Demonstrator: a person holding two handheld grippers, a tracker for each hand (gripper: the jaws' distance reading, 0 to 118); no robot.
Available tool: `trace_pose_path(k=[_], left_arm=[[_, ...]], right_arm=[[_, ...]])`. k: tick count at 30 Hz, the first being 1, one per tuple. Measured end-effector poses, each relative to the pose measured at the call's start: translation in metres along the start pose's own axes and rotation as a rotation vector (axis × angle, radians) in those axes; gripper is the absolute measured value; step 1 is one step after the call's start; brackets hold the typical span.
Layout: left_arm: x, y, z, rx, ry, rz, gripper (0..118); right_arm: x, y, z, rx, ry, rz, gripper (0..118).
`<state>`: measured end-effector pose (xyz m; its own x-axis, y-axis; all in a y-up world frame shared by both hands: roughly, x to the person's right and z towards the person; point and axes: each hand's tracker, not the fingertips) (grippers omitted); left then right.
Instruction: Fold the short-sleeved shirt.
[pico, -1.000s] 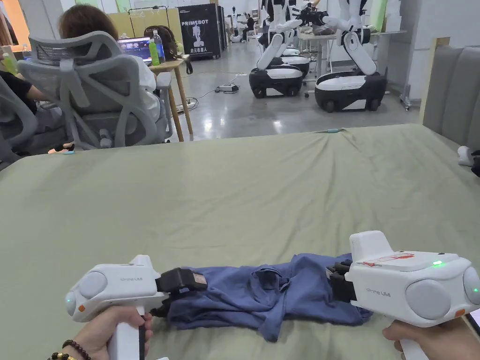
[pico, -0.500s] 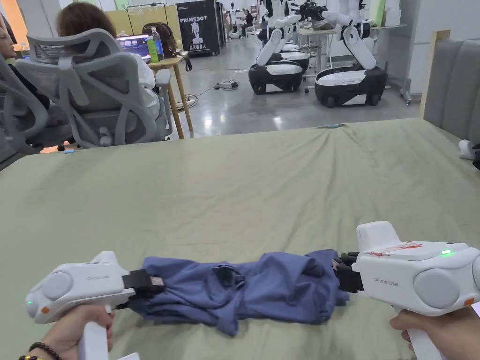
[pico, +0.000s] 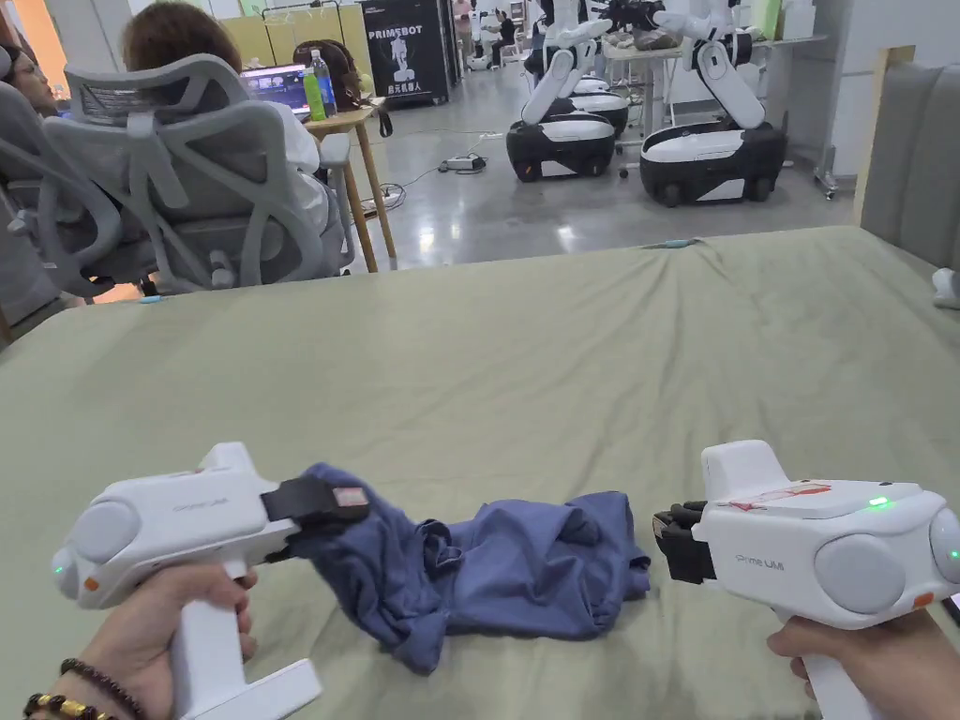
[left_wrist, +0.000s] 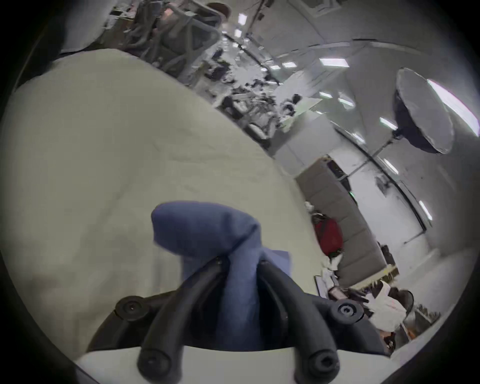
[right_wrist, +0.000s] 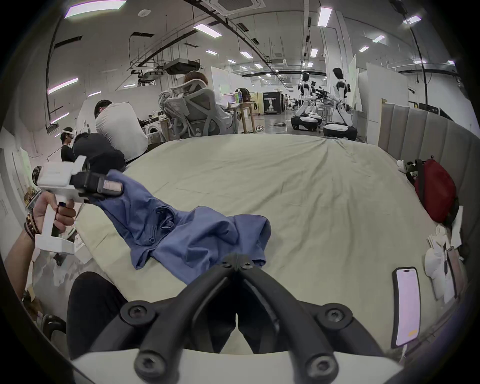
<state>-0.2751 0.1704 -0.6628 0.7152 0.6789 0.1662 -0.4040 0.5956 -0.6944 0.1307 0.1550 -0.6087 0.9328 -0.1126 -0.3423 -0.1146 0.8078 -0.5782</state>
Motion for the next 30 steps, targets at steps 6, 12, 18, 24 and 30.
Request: trace_pose_path(k=[6,12,18,24,30], left_arm=[[0.052,-0.021,-0.086,-0.139,-0.058,-0.049,11],[0.058,-0.041,-0.178,-0.278,-0.018,-0.058,11],[0.050,-0.044,-0.181,-0.262,-0.098,-0.041,94],[0.045,-0.021,-0.128,-0.074,-0.059,-0.143,113],[-0.001,-0.016,-0.095,-0.041,0.102,-0.081,1]], right_arm=[[0.011,-0.006,0.010,0.000,-0.021,-0.019,0],[0.026,-0.009,0.027,0.006,-0.064,-0.029,0],[0.043,-0.013,0.037,0.013,-0.086,-0.038,0],[0.044,-0.016,0.025,0.009,-0.087,-0.051,0],[0.029,-0.014,0.017,0.015,-0.111,-0.025,0]])
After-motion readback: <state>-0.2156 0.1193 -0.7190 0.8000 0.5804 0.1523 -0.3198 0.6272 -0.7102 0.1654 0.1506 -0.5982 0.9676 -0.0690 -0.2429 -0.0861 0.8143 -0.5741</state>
